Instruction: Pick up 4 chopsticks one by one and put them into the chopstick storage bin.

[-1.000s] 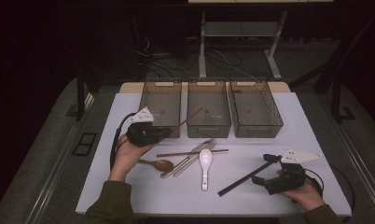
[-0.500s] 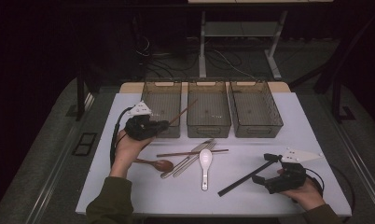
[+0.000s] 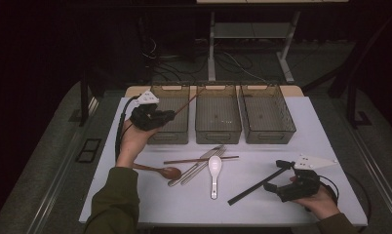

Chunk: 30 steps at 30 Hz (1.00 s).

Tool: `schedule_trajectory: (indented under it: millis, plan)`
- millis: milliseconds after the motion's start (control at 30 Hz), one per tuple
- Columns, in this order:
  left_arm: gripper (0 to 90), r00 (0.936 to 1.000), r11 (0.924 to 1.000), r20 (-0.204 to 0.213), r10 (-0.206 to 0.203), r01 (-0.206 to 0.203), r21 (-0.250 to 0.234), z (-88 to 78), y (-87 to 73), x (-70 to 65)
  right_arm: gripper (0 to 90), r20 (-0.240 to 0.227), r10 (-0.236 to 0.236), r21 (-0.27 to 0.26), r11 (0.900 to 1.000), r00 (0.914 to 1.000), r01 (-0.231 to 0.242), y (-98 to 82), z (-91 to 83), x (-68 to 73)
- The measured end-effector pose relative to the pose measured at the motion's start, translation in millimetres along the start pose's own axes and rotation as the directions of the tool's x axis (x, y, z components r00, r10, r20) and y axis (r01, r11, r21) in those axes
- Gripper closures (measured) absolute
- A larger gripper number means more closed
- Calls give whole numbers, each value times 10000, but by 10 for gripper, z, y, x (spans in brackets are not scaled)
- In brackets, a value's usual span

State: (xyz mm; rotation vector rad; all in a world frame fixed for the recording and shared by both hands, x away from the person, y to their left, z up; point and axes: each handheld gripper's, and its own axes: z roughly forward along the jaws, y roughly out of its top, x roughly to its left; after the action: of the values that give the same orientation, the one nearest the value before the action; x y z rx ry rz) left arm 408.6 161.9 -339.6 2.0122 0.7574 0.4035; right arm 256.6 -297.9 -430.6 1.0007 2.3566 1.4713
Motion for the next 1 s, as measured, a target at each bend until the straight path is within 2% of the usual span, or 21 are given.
schedule_trajectory:
  millis: [100,267,333,533,833,1000]
  plan:
    - [835,9998,9999,-96,-148,148,-36,43,13,89,10,6,30,0,10000,10000,-30,0,-3,1]
    - [836,9978,9996,-595,-275,278,45,129,-14,247,10,-8,51,-11,10000,10000,-51,1,-2,-3]
    - [835,9965,9995,-785,-292,298,61,149,-13,309,10,-8,60,-9,10000,10000,-60,0,-3,-7]
    - [835,9895,9973,-1250,-720,695,-245,215,-16,441,10,26,117,-28,9999,9999,-117,-2,-7,-10]
    - [835,9808,9925,-1522,-1221,1214,-140,294,-93,540,10,12,163,-82,9998,9999,-163,-6,-19,-21]
    - [835,9805,9929,-1577,-1172,1190,19,347,-135,544,10,-13,148,-82,9999,9999,-148,-6,-17,-14]
